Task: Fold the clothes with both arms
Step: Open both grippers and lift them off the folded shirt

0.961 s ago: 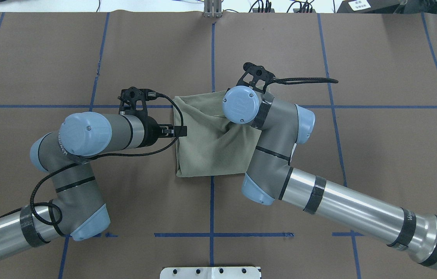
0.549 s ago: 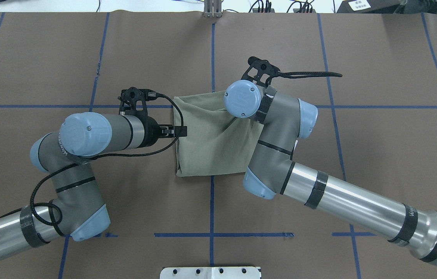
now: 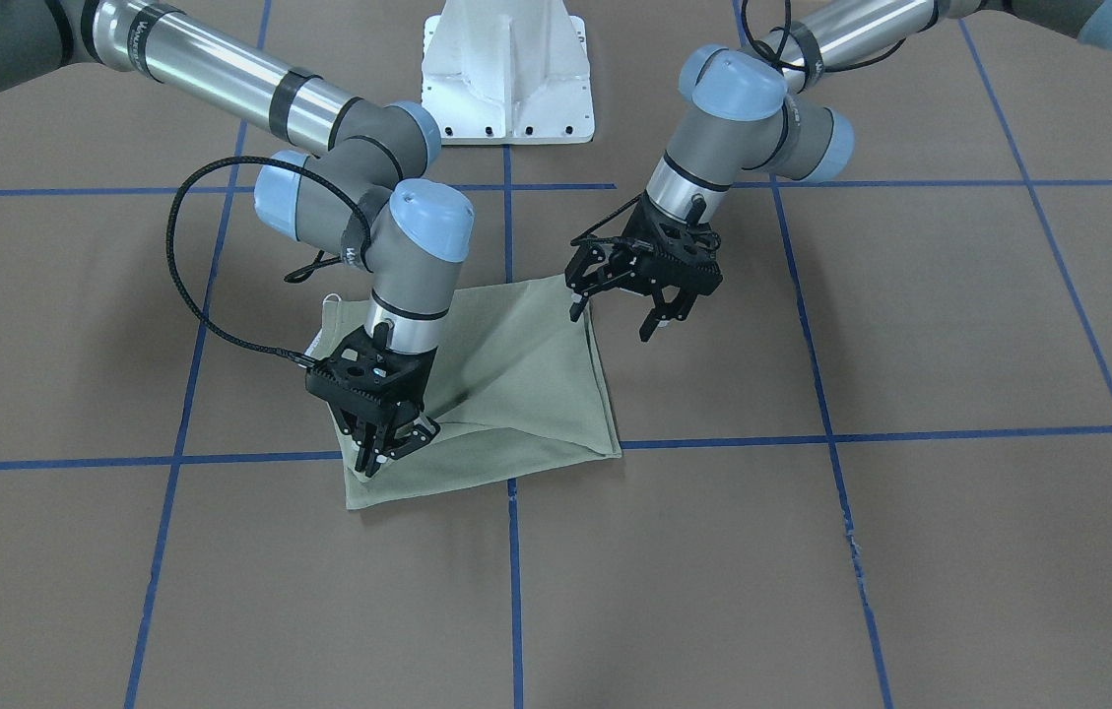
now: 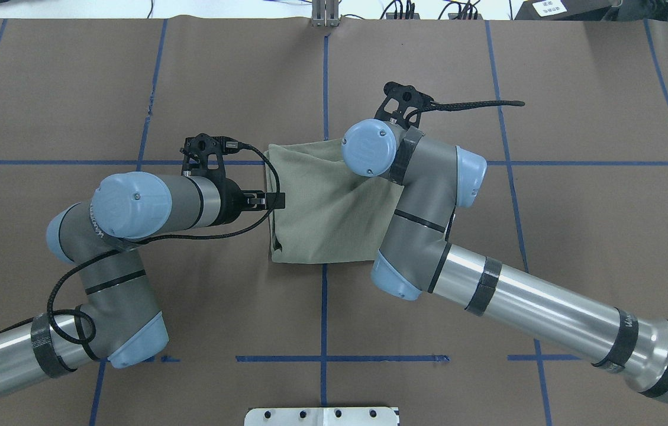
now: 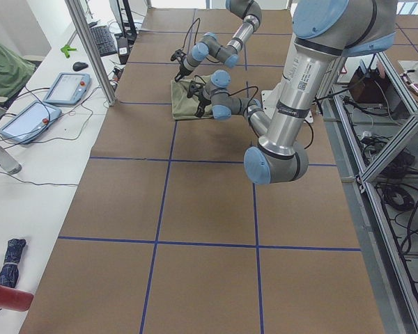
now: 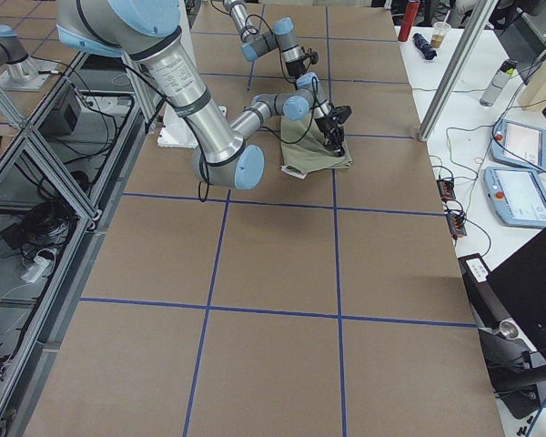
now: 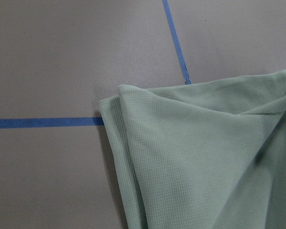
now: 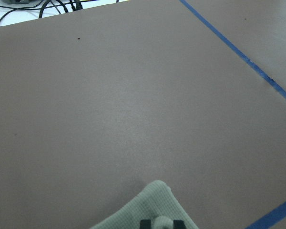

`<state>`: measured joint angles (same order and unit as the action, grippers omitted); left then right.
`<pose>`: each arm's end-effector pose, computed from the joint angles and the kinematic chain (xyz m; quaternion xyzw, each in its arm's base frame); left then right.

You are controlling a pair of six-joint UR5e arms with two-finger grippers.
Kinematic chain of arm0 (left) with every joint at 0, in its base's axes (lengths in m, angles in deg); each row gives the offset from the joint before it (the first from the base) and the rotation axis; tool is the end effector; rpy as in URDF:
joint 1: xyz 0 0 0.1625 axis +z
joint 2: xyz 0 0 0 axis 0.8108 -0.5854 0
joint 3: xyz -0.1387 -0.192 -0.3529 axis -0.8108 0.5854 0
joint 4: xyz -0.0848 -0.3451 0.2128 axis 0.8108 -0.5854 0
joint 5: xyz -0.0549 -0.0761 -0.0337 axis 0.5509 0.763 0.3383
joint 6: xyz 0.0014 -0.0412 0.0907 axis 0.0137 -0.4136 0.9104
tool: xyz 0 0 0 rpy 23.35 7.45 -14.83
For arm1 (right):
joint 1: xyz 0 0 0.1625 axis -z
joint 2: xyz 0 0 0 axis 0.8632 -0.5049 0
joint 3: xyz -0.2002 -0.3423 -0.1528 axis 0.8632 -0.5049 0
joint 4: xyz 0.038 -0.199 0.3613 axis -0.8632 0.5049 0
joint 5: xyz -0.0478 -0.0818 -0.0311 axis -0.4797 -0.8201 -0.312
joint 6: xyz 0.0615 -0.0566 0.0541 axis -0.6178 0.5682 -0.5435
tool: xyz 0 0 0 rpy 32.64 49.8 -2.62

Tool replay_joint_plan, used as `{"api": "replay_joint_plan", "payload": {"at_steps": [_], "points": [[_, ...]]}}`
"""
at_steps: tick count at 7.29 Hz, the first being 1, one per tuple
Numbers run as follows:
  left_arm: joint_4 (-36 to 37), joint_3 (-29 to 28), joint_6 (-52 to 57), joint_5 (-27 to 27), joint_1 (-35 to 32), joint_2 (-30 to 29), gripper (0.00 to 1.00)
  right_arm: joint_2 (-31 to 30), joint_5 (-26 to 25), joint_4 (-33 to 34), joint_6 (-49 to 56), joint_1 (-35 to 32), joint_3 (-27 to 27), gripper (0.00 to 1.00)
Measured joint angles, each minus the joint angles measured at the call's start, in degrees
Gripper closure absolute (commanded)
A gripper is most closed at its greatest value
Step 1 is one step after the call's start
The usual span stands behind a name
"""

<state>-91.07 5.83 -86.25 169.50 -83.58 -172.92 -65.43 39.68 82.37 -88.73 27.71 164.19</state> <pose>0.5069 -0.4304 0.2765 0.2157 0.5323 -0.0418 0.8176 -0.5723 -0.5455 0.2762 0.2012 -0.2503 0.3099 0.8949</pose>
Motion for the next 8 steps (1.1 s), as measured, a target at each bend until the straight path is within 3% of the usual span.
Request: {"api": "replay_joint_plan", "payload": {"at_steps": [2,5,8], "points": [[2.65,-0.70,-0.02,-0.12,-0.04,-0.82,0.00,0.54,3.11,-0.39,6.36,-1.20,1.63,0.00],[12.71,-4.63,-0.21,-0.45,-0.14,-7.48,0.00,-4.50,16.50,-0.65,18.28,-6.96,12.81,0.00],[13.40,-12.85,-0.09,-0.80,-1.02,-12.61,0.00,-6.97,20.14,-0.78,22.39,-8.34,16.40,0.00]]}}
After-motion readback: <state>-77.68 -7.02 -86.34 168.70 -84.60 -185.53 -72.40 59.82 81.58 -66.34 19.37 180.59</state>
